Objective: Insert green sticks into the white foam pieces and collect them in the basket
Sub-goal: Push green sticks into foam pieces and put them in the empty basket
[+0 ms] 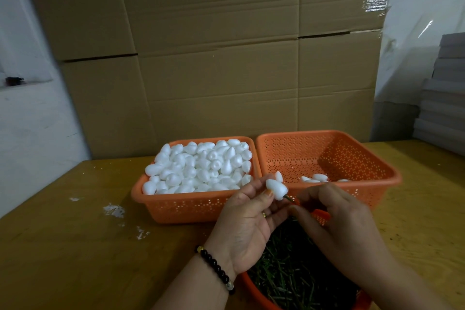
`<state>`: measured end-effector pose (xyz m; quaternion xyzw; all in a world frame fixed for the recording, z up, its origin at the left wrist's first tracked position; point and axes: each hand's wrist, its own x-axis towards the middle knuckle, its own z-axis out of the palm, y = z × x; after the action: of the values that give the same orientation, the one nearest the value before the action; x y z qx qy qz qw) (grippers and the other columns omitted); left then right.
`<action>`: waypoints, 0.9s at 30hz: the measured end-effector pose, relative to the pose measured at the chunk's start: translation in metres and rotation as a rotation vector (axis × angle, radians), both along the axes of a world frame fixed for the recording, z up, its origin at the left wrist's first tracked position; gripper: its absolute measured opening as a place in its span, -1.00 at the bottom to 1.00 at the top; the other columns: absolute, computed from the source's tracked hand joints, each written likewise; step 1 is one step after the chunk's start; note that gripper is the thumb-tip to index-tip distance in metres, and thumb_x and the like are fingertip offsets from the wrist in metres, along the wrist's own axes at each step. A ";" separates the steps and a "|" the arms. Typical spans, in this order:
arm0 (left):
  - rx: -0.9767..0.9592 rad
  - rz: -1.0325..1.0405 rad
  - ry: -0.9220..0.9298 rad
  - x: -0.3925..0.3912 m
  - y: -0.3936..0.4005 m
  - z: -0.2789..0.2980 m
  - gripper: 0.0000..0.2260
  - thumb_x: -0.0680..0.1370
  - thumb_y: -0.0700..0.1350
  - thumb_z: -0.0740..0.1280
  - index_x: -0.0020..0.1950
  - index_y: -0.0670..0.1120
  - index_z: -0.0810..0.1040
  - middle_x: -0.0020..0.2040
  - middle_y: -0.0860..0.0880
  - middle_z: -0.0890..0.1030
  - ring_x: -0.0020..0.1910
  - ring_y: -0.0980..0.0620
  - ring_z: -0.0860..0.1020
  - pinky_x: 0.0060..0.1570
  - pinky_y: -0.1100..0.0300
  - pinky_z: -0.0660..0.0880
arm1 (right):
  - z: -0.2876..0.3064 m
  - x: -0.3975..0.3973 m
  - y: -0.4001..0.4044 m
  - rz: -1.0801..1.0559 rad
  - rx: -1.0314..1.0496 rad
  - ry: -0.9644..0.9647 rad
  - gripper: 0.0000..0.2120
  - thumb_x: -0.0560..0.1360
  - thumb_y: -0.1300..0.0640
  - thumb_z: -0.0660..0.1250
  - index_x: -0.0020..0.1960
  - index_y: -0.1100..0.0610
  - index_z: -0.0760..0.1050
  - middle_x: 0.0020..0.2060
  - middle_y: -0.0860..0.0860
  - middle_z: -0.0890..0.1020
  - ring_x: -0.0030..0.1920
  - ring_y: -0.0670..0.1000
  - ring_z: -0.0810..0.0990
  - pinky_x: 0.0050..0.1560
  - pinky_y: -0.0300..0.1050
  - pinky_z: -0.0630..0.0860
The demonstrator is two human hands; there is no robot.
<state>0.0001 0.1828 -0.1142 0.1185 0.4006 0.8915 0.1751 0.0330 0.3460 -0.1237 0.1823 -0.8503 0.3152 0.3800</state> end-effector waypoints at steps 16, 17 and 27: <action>-0.049 -0.001 0.013 -0.001 0.000 -0.001 -0.72 0.46 -0.29 0.34 0.16 -0.22 0.53 0.05 -0.21 0.62 -0.04 -0.03 0.60 -0.03 0.12 0.58 | -0.001 -0.005 -0.002 0.009 -0.030 -0.008 -0.92 0.43 0.23 0.46 -0.14 0.12 0.57 -0.26 -0.16 0.56 -0.26 -0.24 0.51 -0.26 -0.44 0.38; -0.047 -0.004 0.009 -0.002 0.000 -0.001 -0.73 0.46 -0.29 0.34 0.16 -0.22 0.54 0.06 -0.21 0.62 -0.03 -0.03 0.60 -0.03 0.11 0.58 | -0.001 -0.005 -0.002 0.015 -0.025 -0.002 -0.94 0.45 0.22 0.44 -0.14 0.12 0.57 -0.26 -0.18 0.54 -0.25 -0.25 0.50 -0.26 -0.48 0.36; -0.031 -0.001 -0.008 -0.002 0.001 0.000 -0.72 0.46 -0.29 0.34 0.17 -0.23 0.53 0.06 -0.22 0.62 -0.03 -0.03 0.60 -0.05 0.13 0.58 | 0.001 -0.005 -0.005 0.024 0.000 0.012 -0.95 0.50 0.16 0.36 -0.14 0.12 0.55 -0.26 -0.18 0.52 -0.23 -0.20 0.50 -0.24 -0.51 0.34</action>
<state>-0.0015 0.1836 -0.1141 0.1123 0.4134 0.8857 0.1790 0.0283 0.3413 -0.1223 0.1943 -0.8457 0.3185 0.3816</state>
